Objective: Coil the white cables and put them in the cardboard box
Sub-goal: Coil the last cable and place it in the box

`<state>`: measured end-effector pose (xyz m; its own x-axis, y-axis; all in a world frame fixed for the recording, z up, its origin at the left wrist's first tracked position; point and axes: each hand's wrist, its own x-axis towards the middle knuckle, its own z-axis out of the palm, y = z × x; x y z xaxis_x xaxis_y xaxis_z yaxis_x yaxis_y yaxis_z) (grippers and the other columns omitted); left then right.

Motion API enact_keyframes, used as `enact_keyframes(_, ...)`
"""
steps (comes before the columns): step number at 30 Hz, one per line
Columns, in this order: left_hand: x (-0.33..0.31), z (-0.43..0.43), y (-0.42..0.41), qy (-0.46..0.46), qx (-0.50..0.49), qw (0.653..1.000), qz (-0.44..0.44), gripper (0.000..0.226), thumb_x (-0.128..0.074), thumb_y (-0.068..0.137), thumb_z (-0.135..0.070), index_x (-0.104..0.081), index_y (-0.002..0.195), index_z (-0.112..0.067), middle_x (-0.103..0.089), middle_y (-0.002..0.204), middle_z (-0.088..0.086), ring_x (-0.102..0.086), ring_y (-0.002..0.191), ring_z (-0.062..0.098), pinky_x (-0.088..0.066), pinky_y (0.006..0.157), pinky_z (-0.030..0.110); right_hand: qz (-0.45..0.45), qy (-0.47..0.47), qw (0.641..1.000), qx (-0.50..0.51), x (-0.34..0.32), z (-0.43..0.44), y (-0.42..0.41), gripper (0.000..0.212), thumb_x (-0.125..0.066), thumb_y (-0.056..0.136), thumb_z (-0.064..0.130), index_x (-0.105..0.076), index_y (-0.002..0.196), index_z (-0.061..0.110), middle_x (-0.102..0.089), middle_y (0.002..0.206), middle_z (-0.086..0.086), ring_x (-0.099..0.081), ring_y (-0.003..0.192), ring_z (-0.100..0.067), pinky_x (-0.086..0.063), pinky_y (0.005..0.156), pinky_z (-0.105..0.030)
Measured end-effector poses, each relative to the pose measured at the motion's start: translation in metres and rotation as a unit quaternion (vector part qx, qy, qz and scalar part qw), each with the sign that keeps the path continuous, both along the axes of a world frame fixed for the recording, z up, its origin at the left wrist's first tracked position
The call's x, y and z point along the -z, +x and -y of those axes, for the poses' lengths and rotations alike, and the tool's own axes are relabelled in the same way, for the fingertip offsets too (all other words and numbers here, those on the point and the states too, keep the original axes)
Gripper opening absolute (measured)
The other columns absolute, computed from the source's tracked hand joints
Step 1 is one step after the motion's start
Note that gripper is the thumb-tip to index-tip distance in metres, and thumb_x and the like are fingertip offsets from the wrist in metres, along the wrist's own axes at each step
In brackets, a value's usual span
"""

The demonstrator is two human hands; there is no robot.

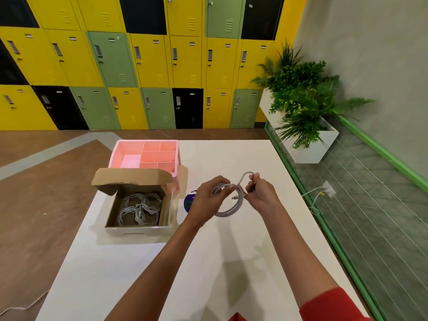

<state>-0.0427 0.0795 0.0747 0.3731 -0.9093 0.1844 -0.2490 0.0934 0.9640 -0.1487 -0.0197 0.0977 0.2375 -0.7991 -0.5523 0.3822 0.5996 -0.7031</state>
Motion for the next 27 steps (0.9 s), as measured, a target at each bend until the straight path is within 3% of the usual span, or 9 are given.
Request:
enact_keyframes(2,0.001,0.001,0.0,0.006,-0.01,1.0,0.001,0.018,-0.062,0.091,-0.032,-0.062,0.076,-0.021,-0.061,0.07,0.008,-0.048,0.064,0.012,-0.038,0.063,0.028,0.032,0.023,0.999,0.013,0.001,-0.005,0.003,0.031,-0.034,0.104,0.011,-0.049,0.078,0.004,-0.037,0.07,-0.005,-0.034,0.058,-0.011,-0.048,0.044,-0.024)
enact_keyframes(4,0.003,0.002,0.0,0.012,-0.026,1.0,0.0,0.018,-0.061,0.091,-0.033,-0.062,0.076,-0.023,-0.063,0.07,0.003,-0.05,0.065,0.015,-0.041,0.064,0.031,0.059,0.043,0.997,0.021,0.002,-0.008,0.005,0.028,-0.033,0.102,0.003,-0.048,0.079,0.003,-0.038,0.072,-0.007,-0.034,0.058,-0.013,-0.043,0.044,-0.02)
enact_keyframes(8,0.007,0.002,0.003,0.011,-0.049,0.999,0.007,0.022,-0.058,0.094,-0.033,-0.064,0.084,-0.015,-0.068,0.073,-0.001,-0.057,0.072,0.033,-0.048,0.069,0.043,0.085,0.057,0.995,-0.006,0.012,-0.01,0.009,0.022,-0.034,0.096,-0.006,-0.049,0.082,0.001,-0.04,0.075,-0.009,-0.038,0.061,-0.015,-0.043,0.077,-0.029)
enact_keyframes(11,0.004,0.001,0.002,0.015,-0.048,0.999,-0.002,0.022,-0.057,0.095,-0.03,-0.064,0.086,-0.012,-0.072,0.074,-0.005,-0.064,0.071,0.022,-0.052,0.07,0.034,0.057,0.035,0.996,-0.061,0.018,-0.011,0.012,0.017,-0.041,0.095,-0.005,-0.054,0.083,-0.001,-0.043,0.075,-0.01,-0.044,0.07,-0.021,-0.042,0.104,-0.041)
enact_keyframes(14,0.002,-0.002,0.002,0.026,-0.038,0.998,-0.039,0.022,-0.058,0.094,-0.03,-0.065,0.087,-0.01,-0.066,0.074,0.009,-0.059,0.068,0.022,-0.048,0.063,0.033,-0.03,-0.036,0.987,-0.154,0.013,-0.014,0.006,0.015,-0.05,0.092,0.0,-0.06,0.081,-0.001,-0.05,0.073,-0.01,-0.049,0.069,-0.021,-0.053,0.083,-0.035)
enact_keyframes(16,0.003,-0.003,0.004,0.042,-0.031,0.996,-0.072,0.023,-0.058,0.094,-0.03,-0.065,0.087,-0.01,-0.055,0.071,0.014,-0.045,0.064,0.025,-0.039,0.058,0.035,-0.115,-0.097,0.96,-0.236,0.01,-0.017,0.002,0.01,-0.061,0.088,0.009,-0.068,0.083,0.005,-0.06,0.075,-0.006,-0.051,0.072,-0.02,-0.047,0.073,-0.029)
enact_keyframes(20,0.0,-0.001,0.005,0.049,-0.03,0.995,-0.087,0.026,-0.058,0.094,-0.032,-0.065,0.09,-0.007,-0.069,0.075,-0.002,-0.051,0.065,0.027,-0.042,0.057,0.04,-0.118,-0.135,0.937,-0.299,0.009,-0.02,-0.003,0.019,-0.061,0.09,0.011,-0.071,0.075,0.011,-0.061,0.056,0.005,-0.051,0.063,-0.012,-0.045,0.071,-0.025)
enact_keyframes(24,0.002,0.001,0.008,0.043,-0.057,0.996,-0.062,0.02,-0.059,0.093,-0.029,-0.064,0.085,-0.012,-0.069,0.086,0.013,-0.062,0.08,0.031,-0.051,0.077,0.049,-0.114,-0.167,0.921,-0.333,0.007,-0.024,-0.005,0.024,-0.05,0.096,0.008,-0.069,0.081,0.011,-0.068,0.068,0.002,-0.061,0.064,-0.009,-0.048,0.07,-0.022)
enact_keyframes(27,0.006,0.002,0.011,0.037,-0.059,0.996,-0.056,0.023,-0.059,0.093,-0.033,-0.065,0.084,-0.013,-0.064,0.087,0.022,-0.059,0.078,0.036,-0.049,0.078,0.053,-0.141,-0.153,0.922,-0.325,0.006,-0.022,-0.005,0.028,-0.043,0.101,0.019,-0.063,0.082,0.012,-0.066,0.076,-0.001,-0.06,0.074,-0.014,-0.045,0.073,-0.026)
